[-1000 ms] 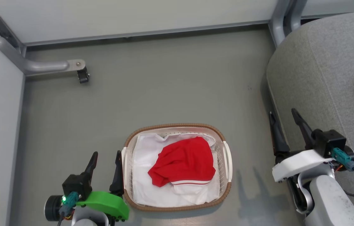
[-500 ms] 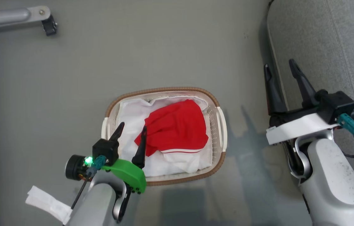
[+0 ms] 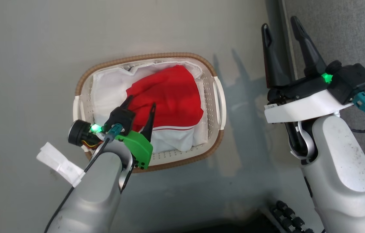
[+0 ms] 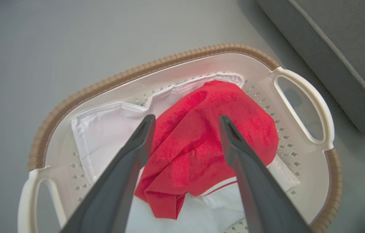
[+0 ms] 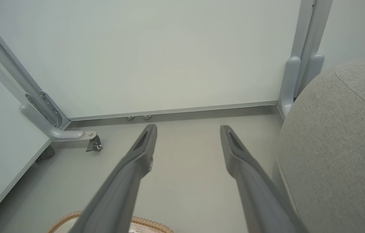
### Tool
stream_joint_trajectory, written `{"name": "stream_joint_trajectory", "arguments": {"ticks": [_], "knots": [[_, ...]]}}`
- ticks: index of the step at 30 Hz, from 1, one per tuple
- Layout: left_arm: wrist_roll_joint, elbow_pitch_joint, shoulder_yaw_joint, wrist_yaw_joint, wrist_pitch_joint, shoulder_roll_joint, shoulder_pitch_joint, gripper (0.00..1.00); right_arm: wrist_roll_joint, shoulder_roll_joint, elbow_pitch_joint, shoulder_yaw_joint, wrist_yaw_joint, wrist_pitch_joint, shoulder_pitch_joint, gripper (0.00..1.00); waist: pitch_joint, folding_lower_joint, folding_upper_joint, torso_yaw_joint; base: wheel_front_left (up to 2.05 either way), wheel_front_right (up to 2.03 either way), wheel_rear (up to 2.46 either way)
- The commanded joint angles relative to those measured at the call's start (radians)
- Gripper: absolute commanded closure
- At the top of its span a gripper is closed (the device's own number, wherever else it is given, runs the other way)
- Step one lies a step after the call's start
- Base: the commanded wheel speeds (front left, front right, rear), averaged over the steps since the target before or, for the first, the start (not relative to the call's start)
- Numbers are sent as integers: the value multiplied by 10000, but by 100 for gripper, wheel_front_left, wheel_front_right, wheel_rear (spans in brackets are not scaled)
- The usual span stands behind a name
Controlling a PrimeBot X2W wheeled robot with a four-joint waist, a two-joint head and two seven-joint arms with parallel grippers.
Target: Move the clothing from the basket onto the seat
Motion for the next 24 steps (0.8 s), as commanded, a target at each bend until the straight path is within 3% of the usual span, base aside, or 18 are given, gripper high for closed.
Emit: {"name": "stream_joint_trajectory", "arguments": {"ticks": [1, 15, 24], "knots": [[201, 293, -94, -68, -7, 79, -409, 0, 77, 2, -72, 11, -10, -46, -211, 0, 972, 0, 0, -546, 0, 0, 0], [1445, 3541, -1320, -243, 84, 204, -2687, 0, 715, 48, -280, 396, -10, -46, -547, 0, 2114, 0, 0, -1238, 0, 0, 0], [1954, 4426, -2007, -81, 1294, 325, -3415, 0, 1090, 47, -391, 489, -10, -46, -689, 0, 2522, 0, 0, -1589, 0, 0, 0]]}}
